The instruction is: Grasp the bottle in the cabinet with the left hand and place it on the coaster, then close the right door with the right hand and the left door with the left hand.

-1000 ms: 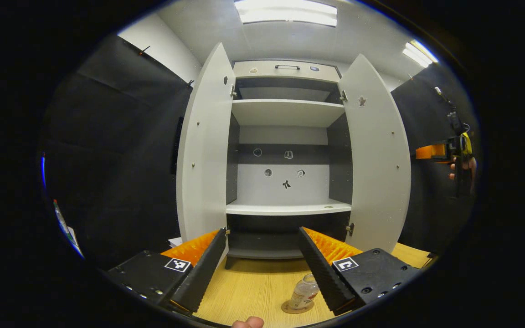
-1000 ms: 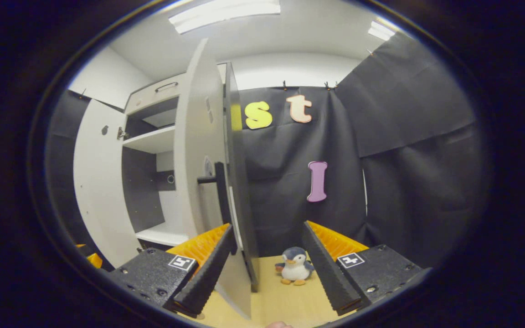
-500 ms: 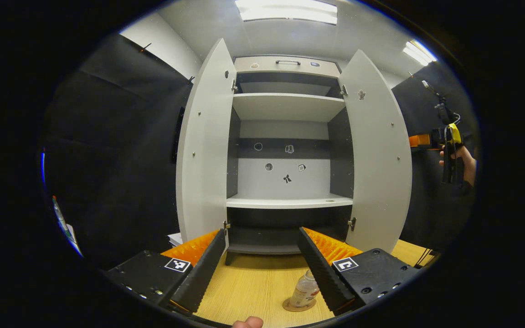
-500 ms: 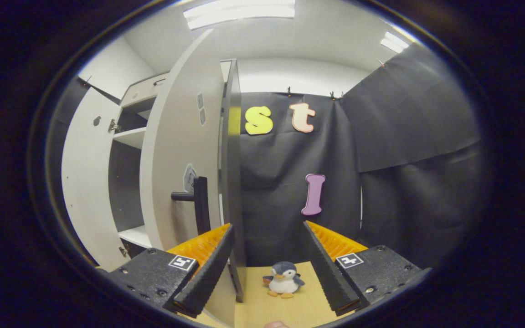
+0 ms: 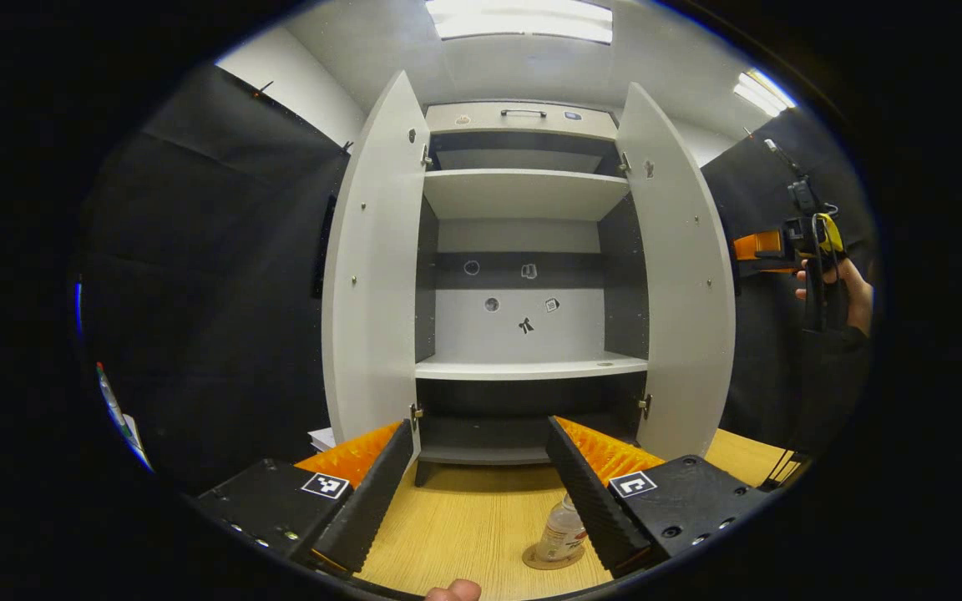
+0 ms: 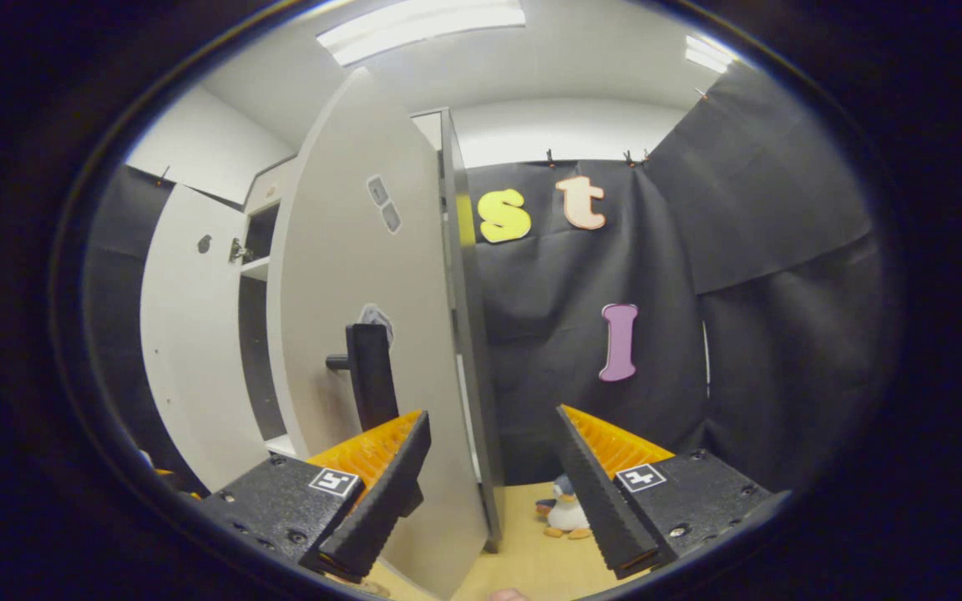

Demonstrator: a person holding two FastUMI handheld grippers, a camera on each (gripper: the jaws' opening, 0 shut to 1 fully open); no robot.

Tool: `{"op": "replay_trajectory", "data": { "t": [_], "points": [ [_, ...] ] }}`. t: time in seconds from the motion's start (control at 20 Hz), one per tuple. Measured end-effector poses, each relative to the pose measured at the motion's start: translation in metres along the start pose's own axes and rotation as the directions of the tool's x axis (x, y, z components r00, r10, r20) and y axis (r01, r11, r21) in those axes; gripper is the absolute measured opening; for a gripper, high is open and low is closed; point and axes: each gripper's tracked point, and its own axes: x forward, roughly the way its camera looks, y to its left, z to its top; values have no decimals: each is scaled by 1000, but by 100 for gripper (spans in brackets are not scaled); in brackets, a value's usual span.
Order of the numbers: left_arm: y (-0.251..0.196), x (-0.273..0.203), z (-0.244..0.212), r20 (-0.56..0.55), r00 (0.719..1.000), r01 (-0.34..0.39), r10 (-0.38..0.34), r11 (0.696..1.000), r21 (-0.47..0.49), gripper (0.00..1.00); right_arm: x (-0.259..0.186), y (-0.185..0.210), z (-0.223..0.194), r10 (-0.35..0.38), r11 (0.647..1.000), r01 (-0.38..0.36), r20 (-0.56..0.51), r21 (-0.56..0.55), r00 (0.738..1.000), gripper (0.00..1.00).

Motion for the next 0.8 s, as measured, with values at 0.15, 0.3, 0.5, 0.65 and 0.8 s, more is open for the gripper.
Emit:
{"op": "replay_trajectory", "data": {
  "t": [0.15,0.3,0.5,0.65,0.8],
  "points": [
    [4,-2,-4,-17,1000,-5,5,1000,16,97,8,24,-2,50,999,-50,14,-19,999,97],
    [7,1,1,2,1000,-14,14,1000,15,97,22,37,-5,57,997,-56,24,-58,998,97],
    [5,3,1,5,1000,-15,15,1000,9,95,37,58,-10,82,992,-80,19,-92,996,97],
    [3,3,4,26,1000,-15,15,1000,4,97,48,79,-19,117,988,-117,-5,-99,993,97],
    [2,2,3,24,999,-21,21,1000,14,97,44,88,-19,107,989,-105,22,-103,994,97]
  ]
}}
